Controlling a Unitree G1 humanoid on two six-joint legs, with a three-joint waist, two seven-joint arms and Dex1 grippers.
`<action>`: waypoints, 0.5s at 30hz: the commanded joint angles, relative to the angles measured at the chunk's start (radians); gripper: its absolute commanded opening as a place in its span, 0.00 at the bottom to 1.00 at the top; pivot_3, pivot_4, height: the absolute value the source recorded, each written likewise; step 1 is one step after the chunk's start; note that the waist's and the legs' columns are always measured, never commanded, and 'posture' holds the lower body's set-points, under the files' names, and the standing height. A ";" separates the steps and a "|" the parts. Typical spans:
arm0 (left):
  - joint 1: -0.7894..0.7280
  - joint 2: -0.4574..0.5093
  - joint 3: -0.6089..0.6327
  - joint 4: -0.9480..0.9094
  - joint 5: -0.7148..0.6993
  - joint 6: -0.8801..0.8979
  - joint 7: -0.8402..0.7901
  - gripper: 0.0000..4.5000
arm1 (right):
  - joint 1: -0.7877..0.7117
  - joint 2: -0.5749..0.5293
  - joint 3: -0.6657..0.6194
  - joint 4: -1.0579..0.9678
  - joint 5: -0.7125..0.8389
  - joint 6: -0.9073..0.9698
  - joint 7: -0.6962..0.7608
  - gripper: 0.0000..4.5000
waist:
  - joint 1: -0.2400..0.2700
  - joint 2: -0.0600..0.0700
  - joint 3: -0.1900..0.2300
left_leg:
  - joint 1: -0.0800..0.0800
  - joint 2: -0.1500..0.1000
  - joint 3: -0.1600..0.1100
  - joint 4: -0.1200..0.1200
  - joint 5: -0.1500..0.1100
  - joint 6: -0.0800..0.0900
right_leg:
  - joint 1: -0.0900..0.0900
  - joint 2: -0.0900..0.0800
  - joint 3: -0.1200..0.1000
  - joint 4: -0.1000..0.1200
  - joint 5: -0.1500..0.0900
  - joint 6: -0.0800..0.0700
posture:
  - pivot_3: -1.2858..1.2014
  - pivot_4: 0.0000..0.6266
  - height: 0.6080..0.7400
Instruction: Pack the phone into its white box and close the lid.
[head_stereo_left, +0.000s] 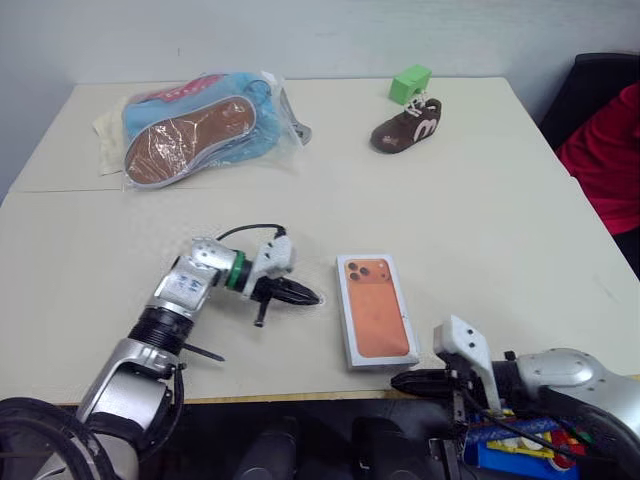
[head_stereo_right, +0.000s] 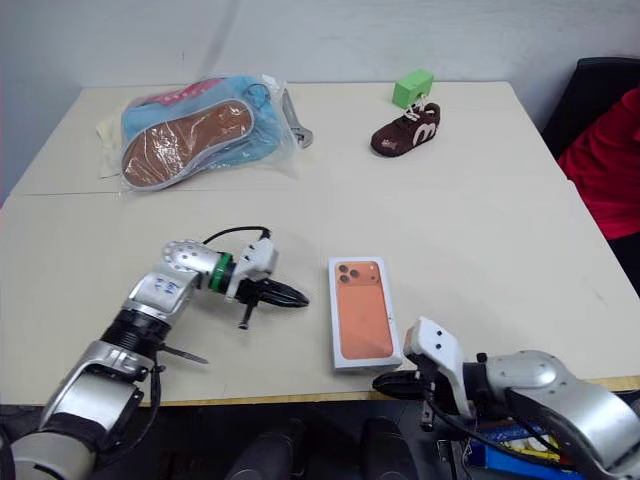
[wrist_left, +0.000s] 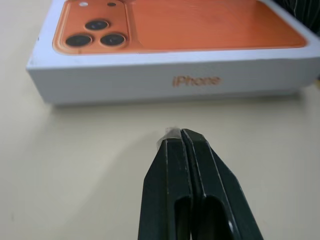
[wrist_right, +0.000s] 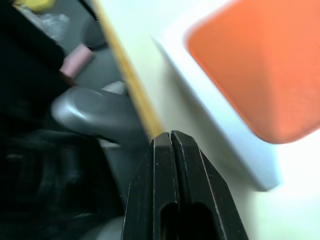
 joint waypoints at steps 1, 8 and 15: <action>-0.060 -0.041 0.068 -0.047 -0.117 0.170 -0.005 0.00 | -0.033 0.018 -0.132 -0.027 0.166 0.044 -0.010 0.01 | 0.001 0.000 0.000 | 0.000 0.000 0.000 0.001 0.000 0.001 | 0.001 0.000 0.000 0.000 0.000 0.000 | 0.52 0.24 1.00; -0.138 -0.231 0.031 0.104 -0.006 0.091 0.180 0.00 | -0.137 0.097 0.012 0.045 -0.053 0.023 -0.176 0.01 | 0.010 -0.002 0.000 | -0.001 -0.002 -0.001 0.004 -0.002 0.002 | 0.000 0.000 0.000 0.002 0.000 0.000 | 0.52 0.24 1.00; -0.169 -0.248 -0.141 0.309 0.252 -0.108 0.291 0.00 | -0.110 0.086 0.185 0.095 -0.309 -0.066 -0.204 0.01 | 0.002 -0.009 -0.011 | 0.003 -0.003 -0.001 0.005 -0.003 0.001 | 0.000 0.000 0.000 0.001 0.000 0.000 | 0.52 0.24 1.00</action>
